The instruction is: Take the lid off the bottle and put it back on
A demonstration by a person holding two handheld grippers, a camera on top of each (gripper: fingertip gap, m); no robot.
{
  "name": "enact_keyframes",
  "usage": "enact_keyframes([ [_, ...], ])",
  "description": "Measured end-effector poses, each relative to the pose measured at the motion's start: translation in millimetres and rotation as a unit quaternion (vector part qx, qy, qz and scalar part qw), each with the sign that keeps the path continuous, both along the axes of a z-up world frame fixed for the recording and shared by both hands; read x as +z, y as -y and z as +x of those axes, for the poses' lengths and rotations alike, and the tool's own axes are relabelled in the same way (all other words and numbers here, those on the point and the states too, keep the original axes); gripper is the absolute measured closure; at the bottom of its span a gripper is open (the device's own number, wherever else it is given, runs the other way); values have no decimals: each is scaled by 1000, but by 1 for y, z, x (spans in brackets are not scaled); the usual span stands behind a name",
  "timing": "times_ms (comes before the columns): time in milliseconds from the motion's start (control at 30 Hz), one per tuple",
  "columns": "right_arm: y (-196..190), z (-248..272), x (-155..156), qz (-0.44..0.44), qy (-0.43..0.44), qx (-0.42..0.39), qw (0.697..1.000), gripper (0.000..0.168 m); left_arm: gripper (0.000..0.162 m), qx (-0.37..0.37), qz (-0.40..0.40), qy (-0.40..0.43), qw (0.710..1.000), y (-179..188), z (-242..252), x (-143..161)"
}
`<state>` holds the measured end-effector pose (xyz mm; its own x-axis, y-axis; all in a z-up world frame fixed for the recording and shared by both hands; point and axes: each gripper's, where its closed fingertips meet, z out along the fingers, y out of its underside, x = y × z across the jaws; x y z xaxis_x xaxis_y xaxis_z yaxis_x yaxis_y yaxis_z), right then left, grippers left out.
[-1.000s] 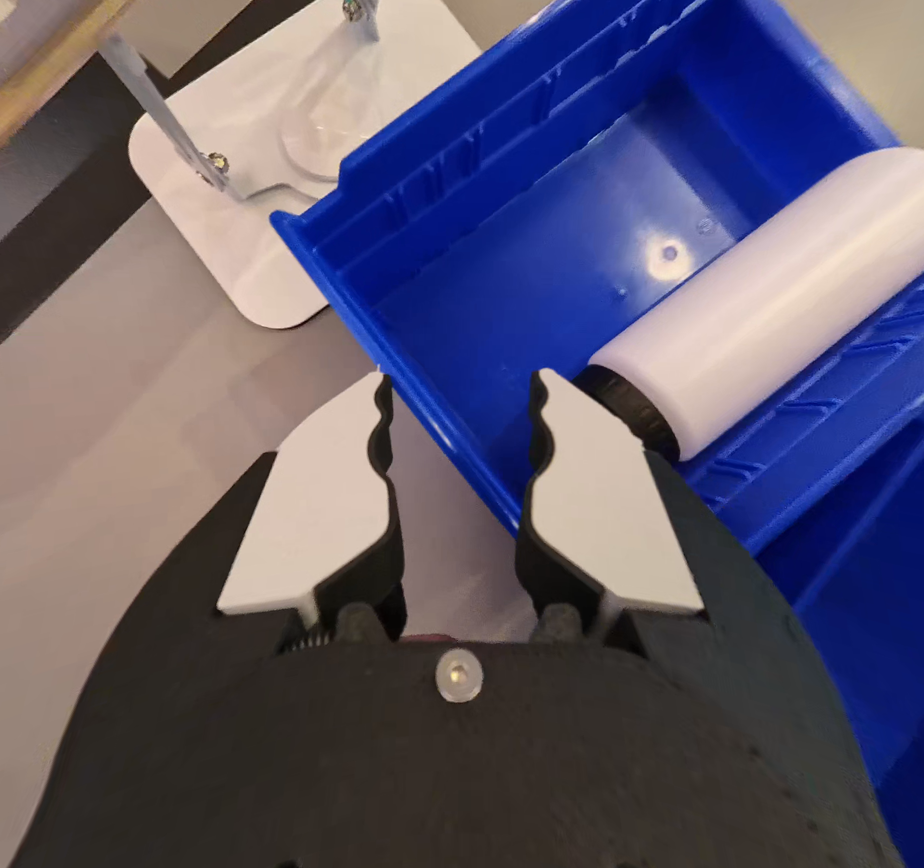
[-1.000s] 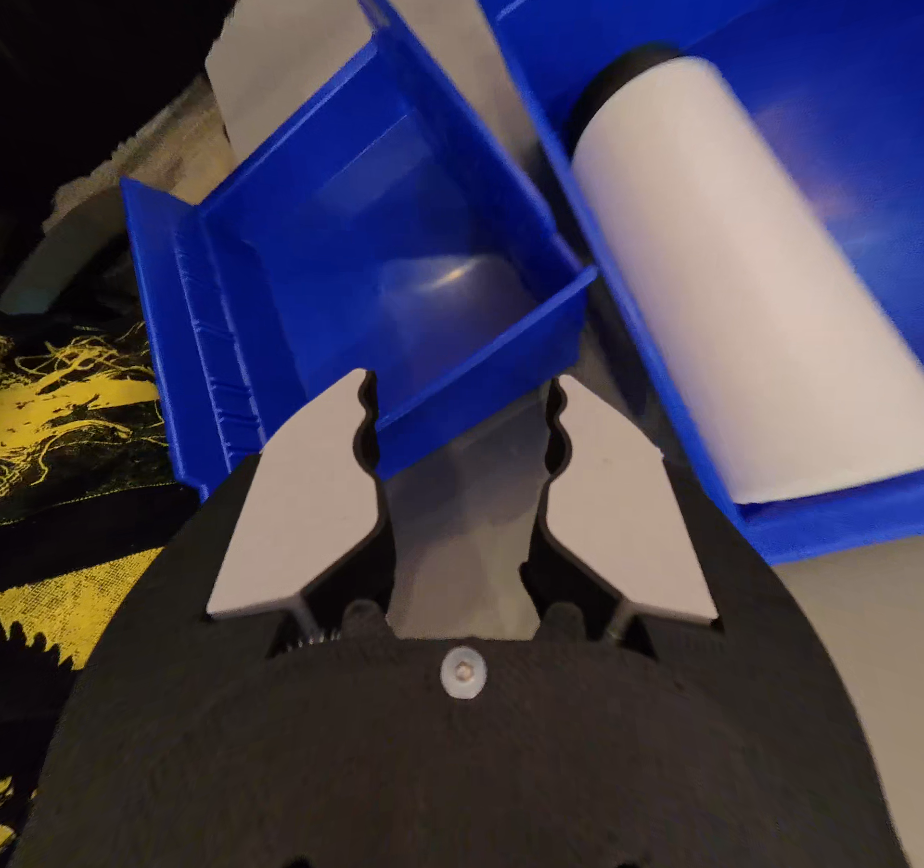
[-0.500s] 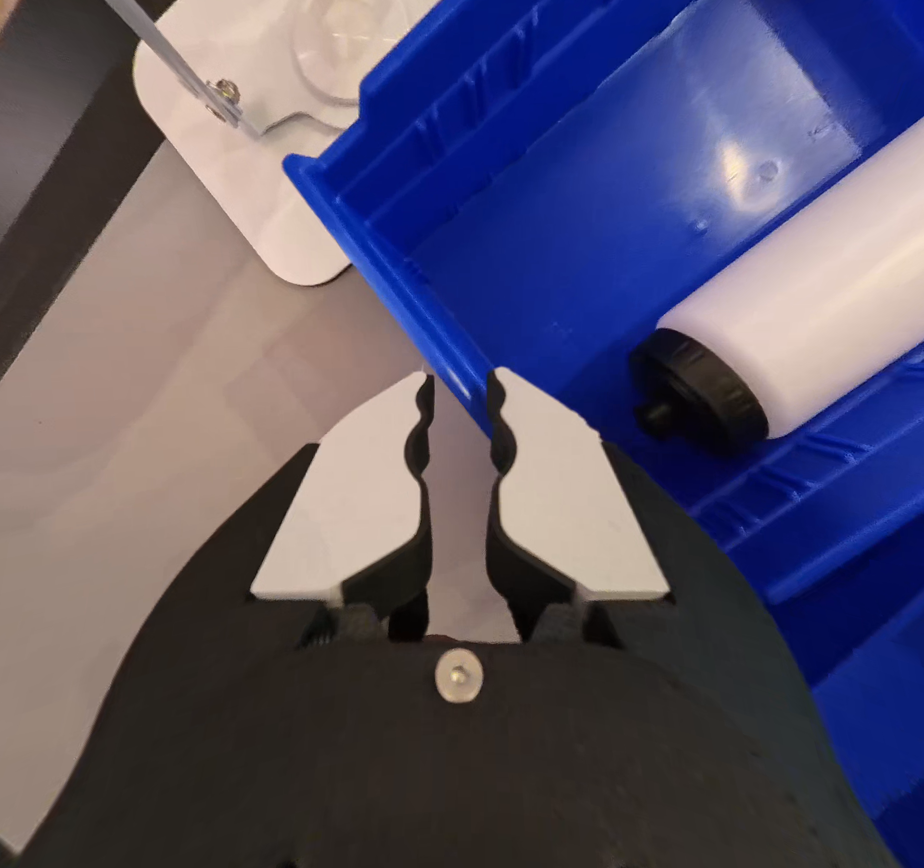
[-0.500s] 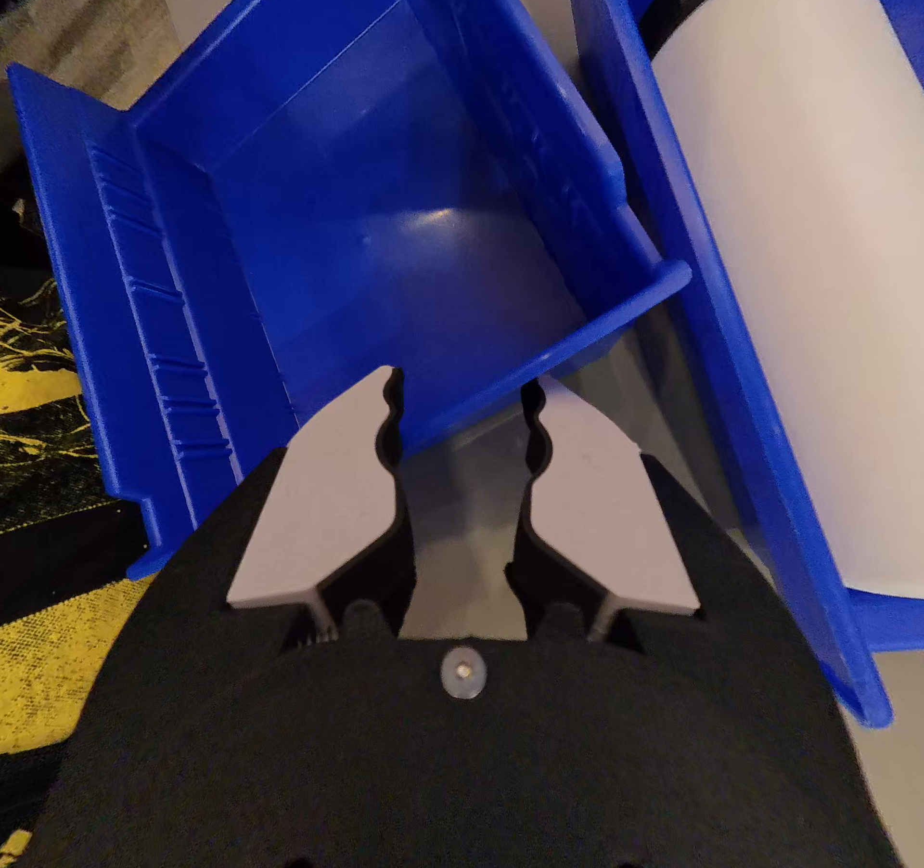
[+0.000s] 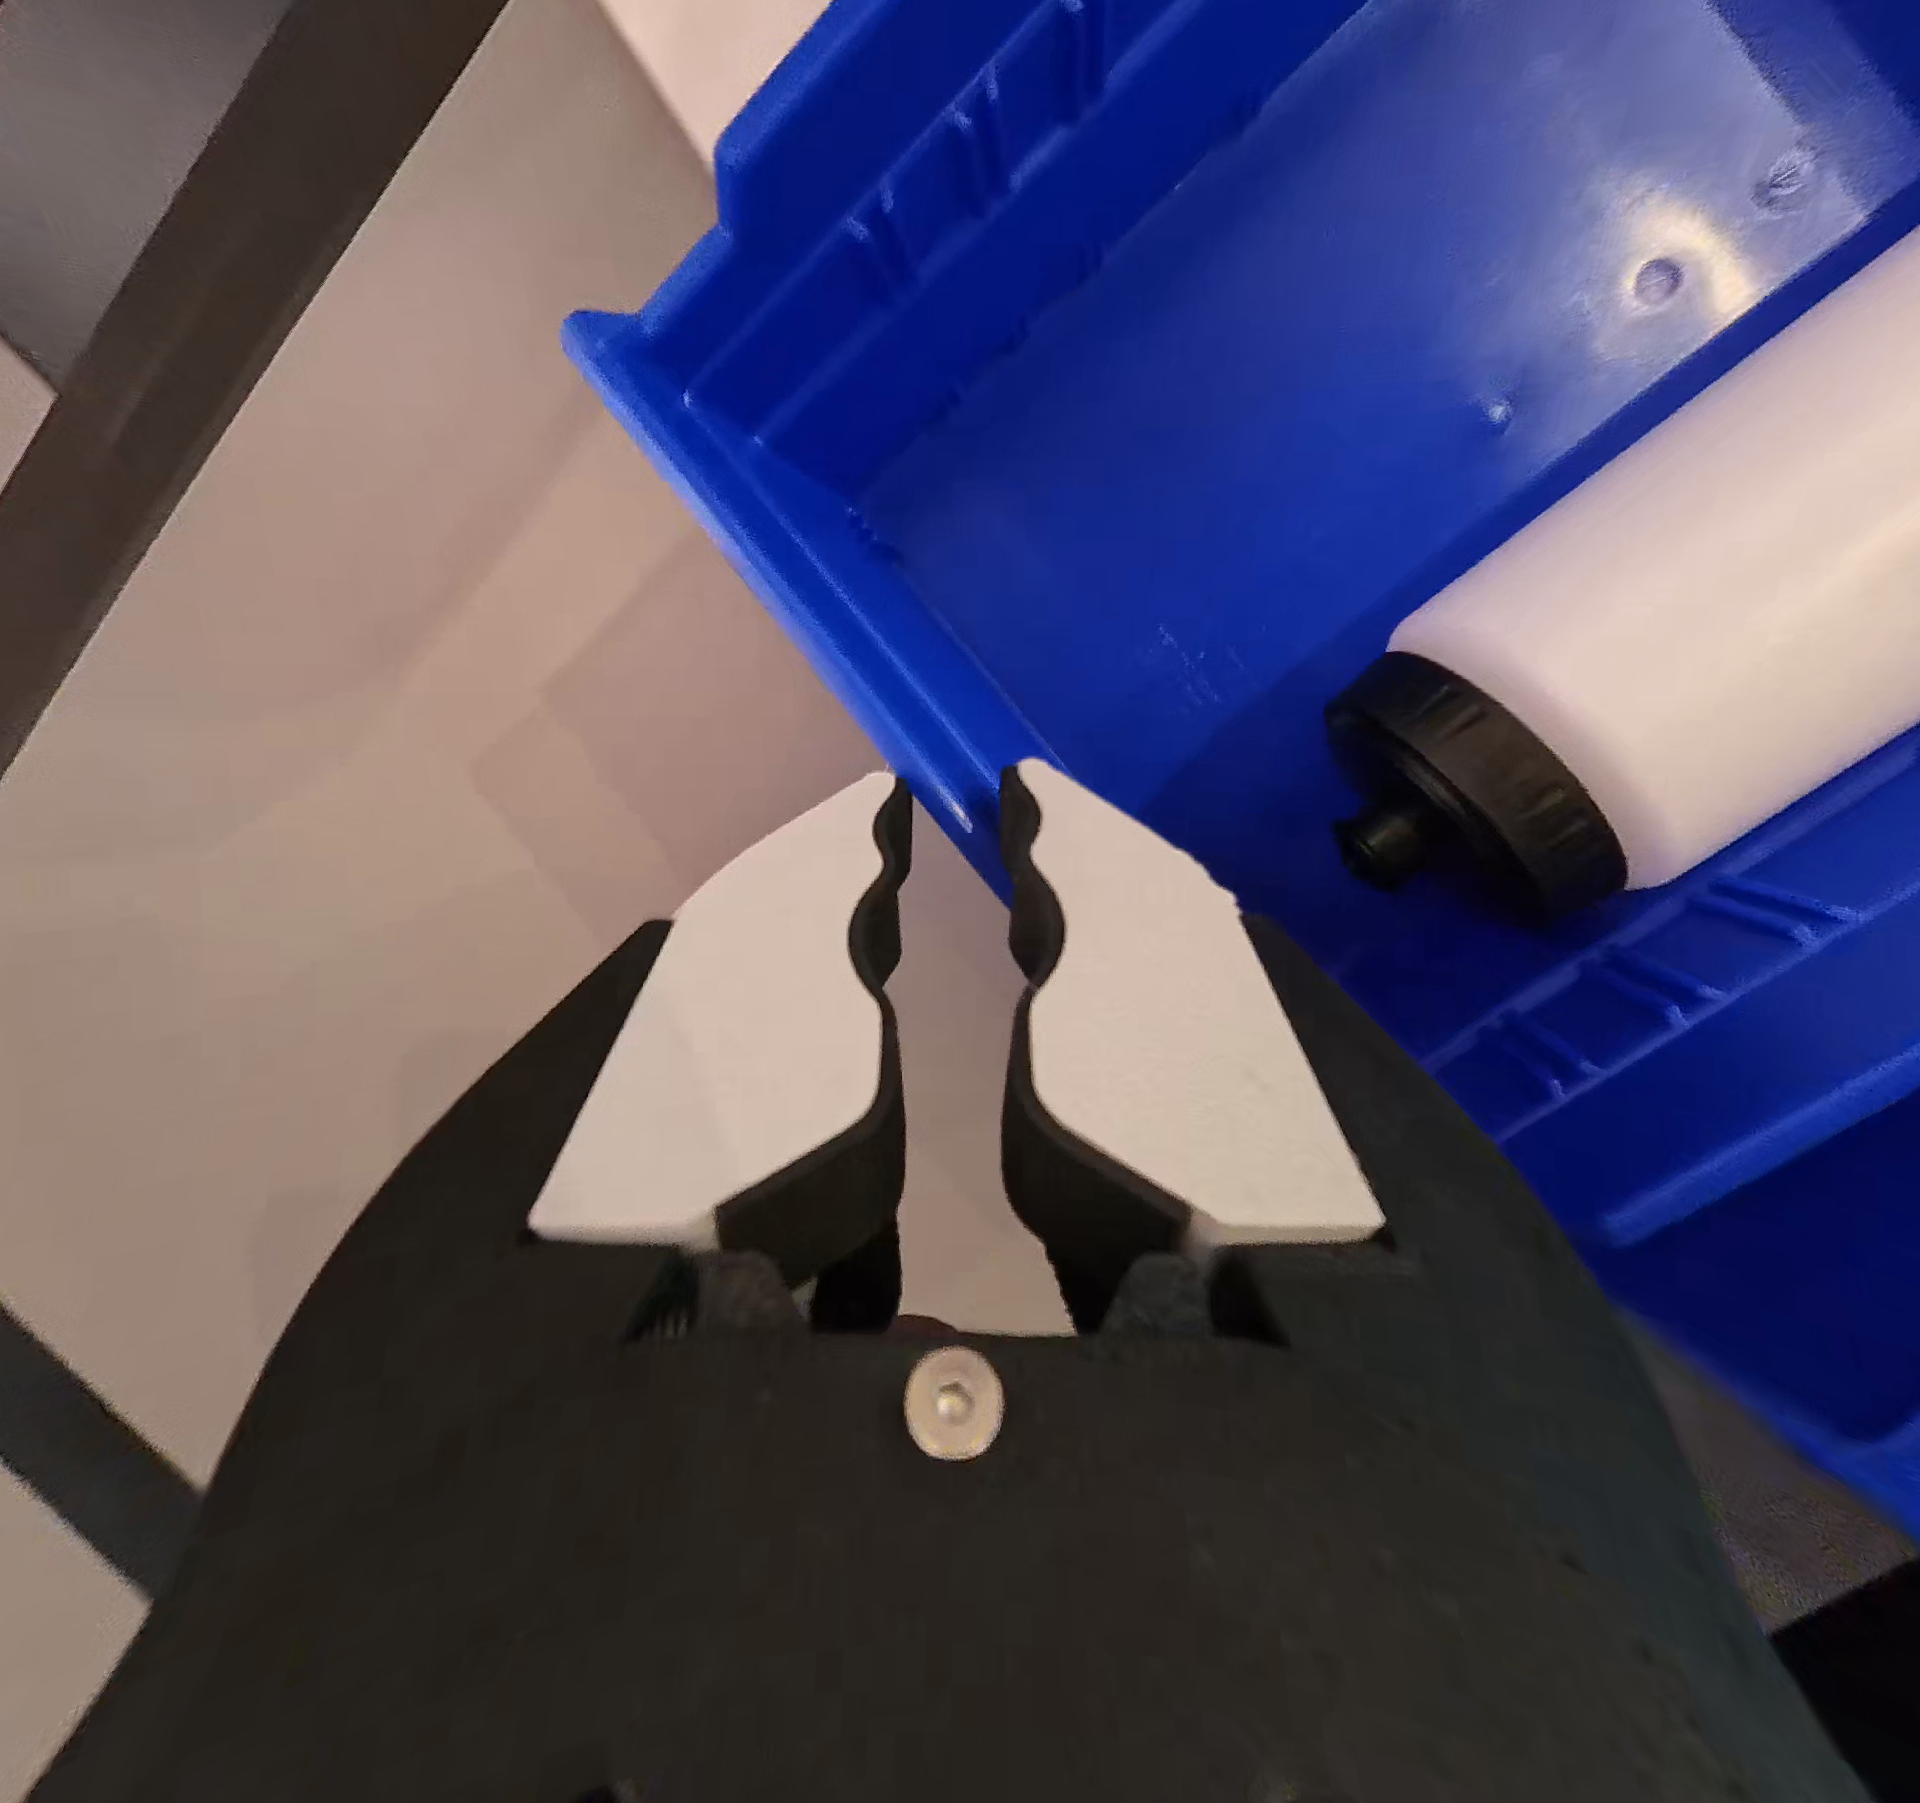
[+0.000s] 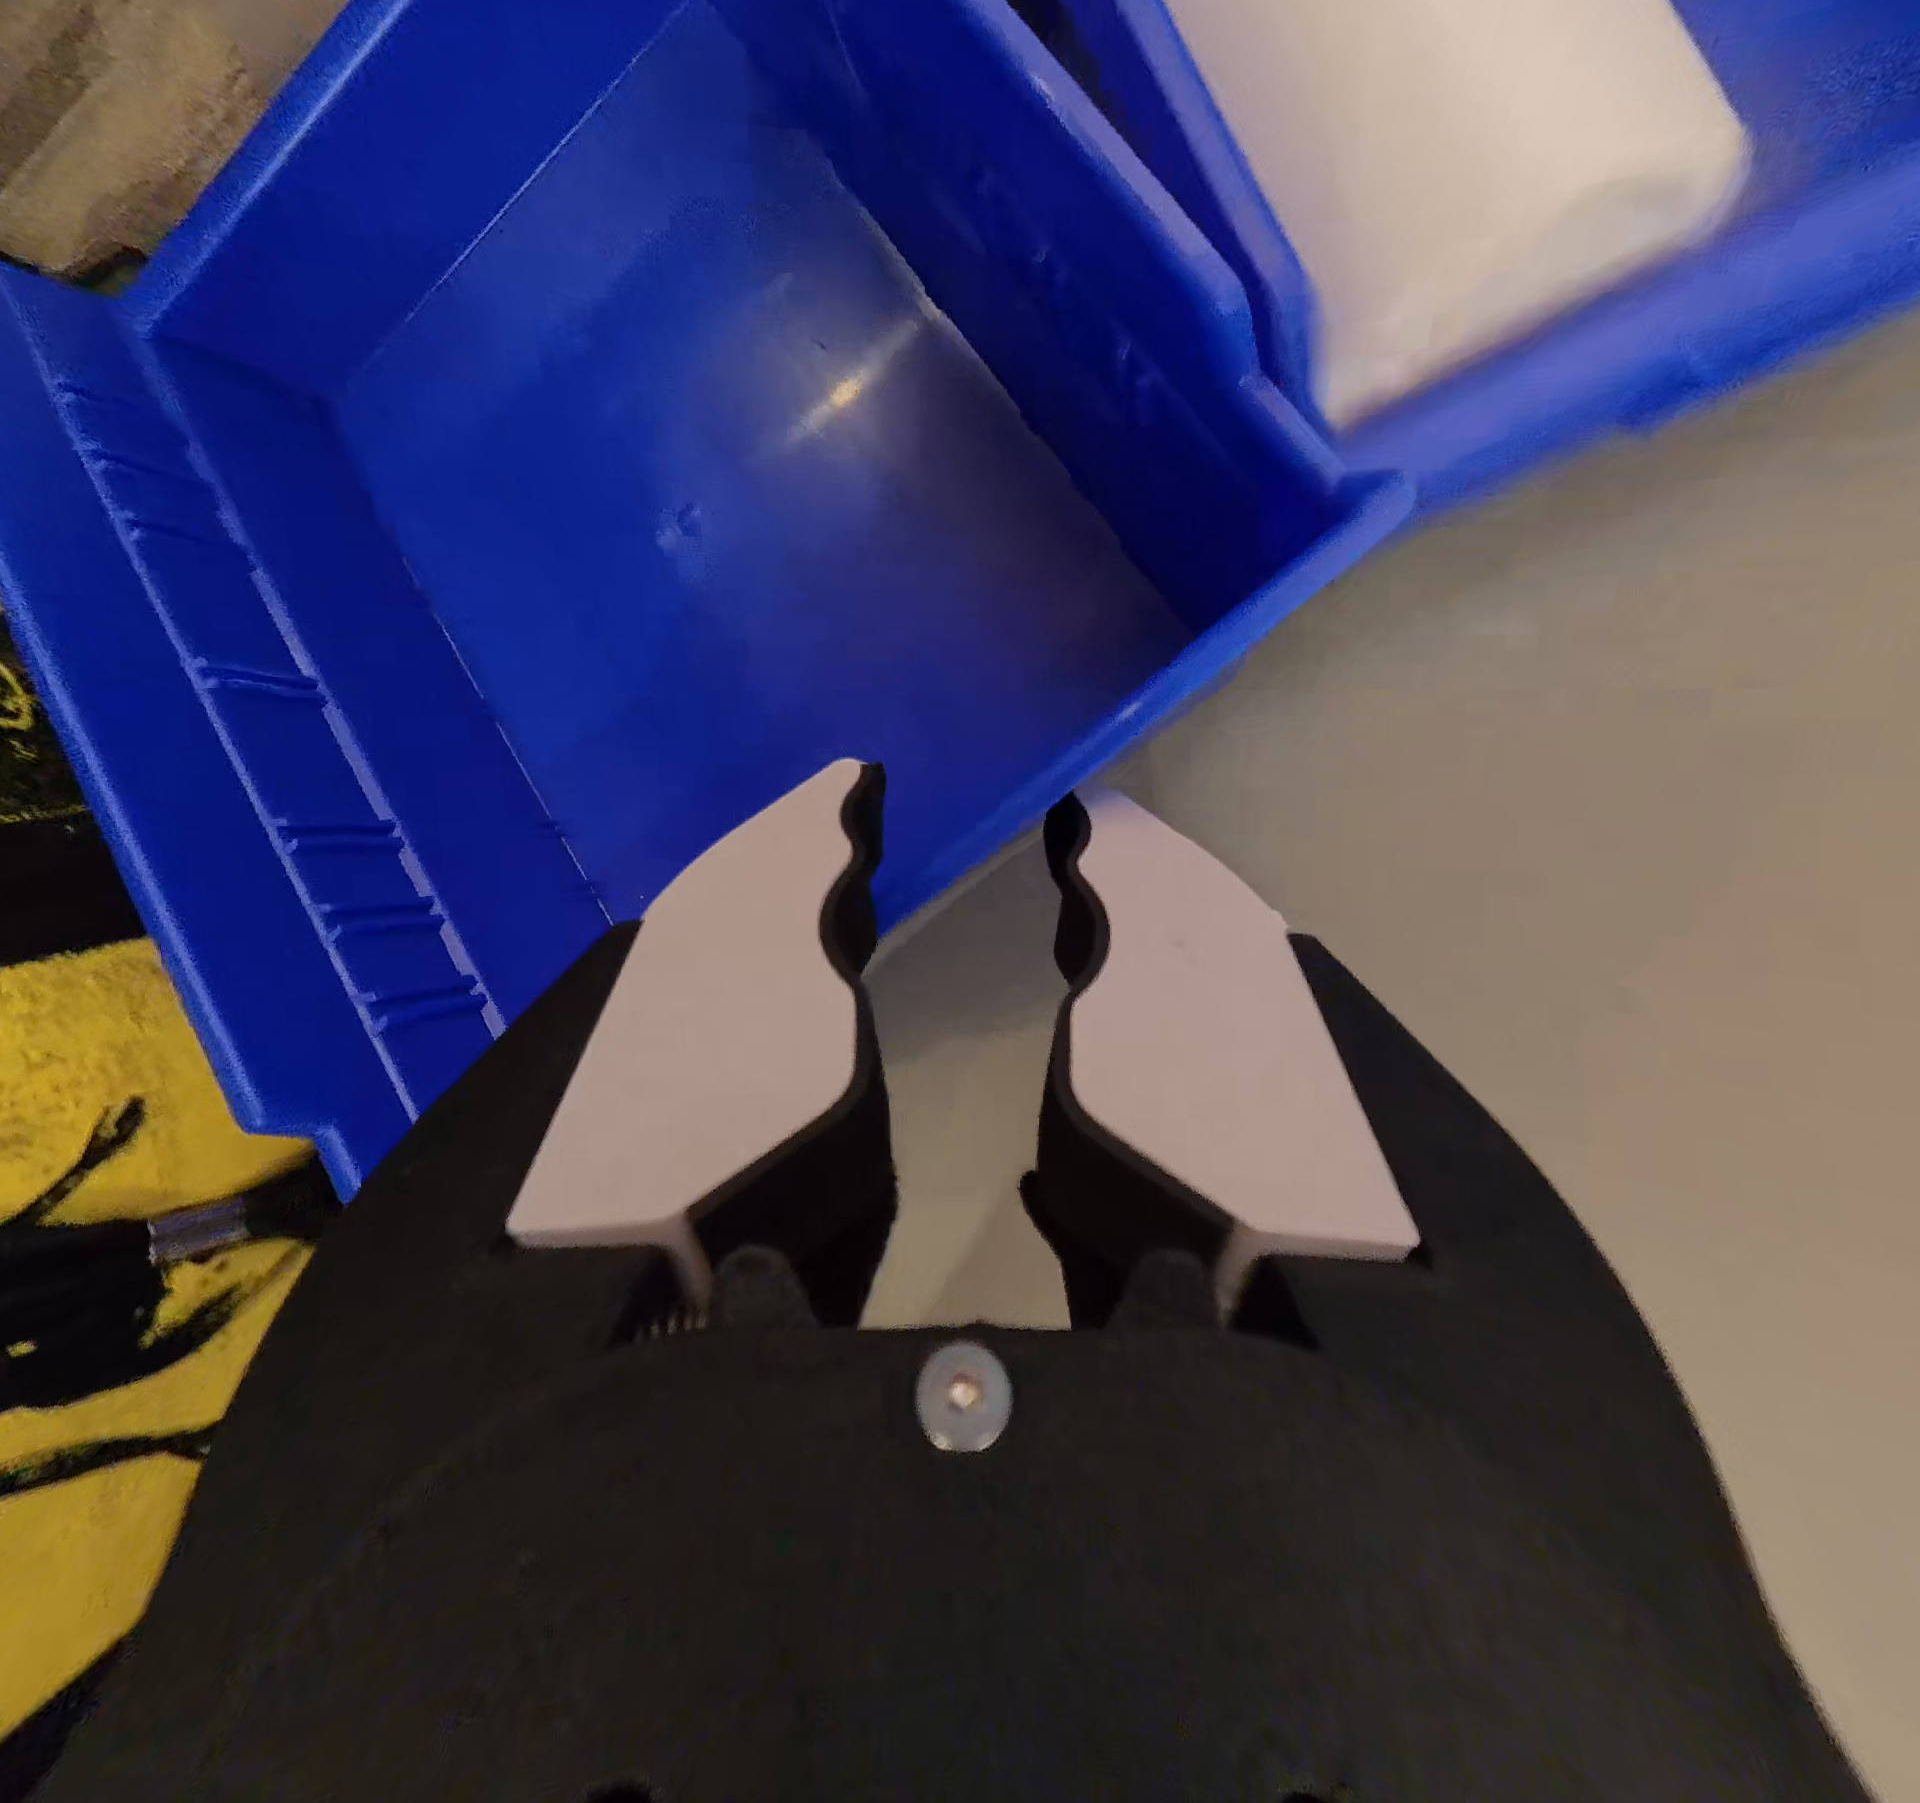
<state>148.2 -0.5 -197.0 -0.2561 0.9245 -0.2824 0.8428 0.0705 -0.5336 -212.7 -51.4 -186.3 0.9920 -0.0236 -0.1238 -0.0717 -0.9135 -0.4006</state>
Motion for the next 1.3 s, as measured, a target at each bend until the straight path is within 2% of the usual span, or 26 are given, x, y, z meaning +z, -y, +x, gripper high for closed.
enact_keyframes([
  [33, -8, 4, 0, 6, 2, -3, 1000, 138, 146, -2, -5, -8, 1000, 7, -8, 0],
  [200, -54, 26, 0, 18, 16, -13, 1000, 144, 146, 13, -36, -15, 999, 43, -47, 0],
  [333, -103, 38, -1, 59, 46, -6, 997, 149, 145, 12, -89, -52, 995, 66, -82, 0],
  [533, -187, 43, -3, 141, 108, 22, 984, 158, 145, -21, -135, -89, 987, 71, -127, 0],
  [667, -238, 32, -4, 144, 137, 17, 980, 162, 145, -20, -154, -136, 979, 58, -160, 0],
  [833, -305, 5, -5, 196, 156, 11, 968, 159, 144, -25, -158, -206, 965, 30, -196, 0],
  [1033, -383, -38, -6, 291, 173, 6, 941, 150, 141, -35, -165, -290, 942, -8, -235, 0],
  [1300, -464, -105, -8, 415, 183, 39, 890, 138, 140, -39, -149, -330, 931, -51, -270, 1],
])
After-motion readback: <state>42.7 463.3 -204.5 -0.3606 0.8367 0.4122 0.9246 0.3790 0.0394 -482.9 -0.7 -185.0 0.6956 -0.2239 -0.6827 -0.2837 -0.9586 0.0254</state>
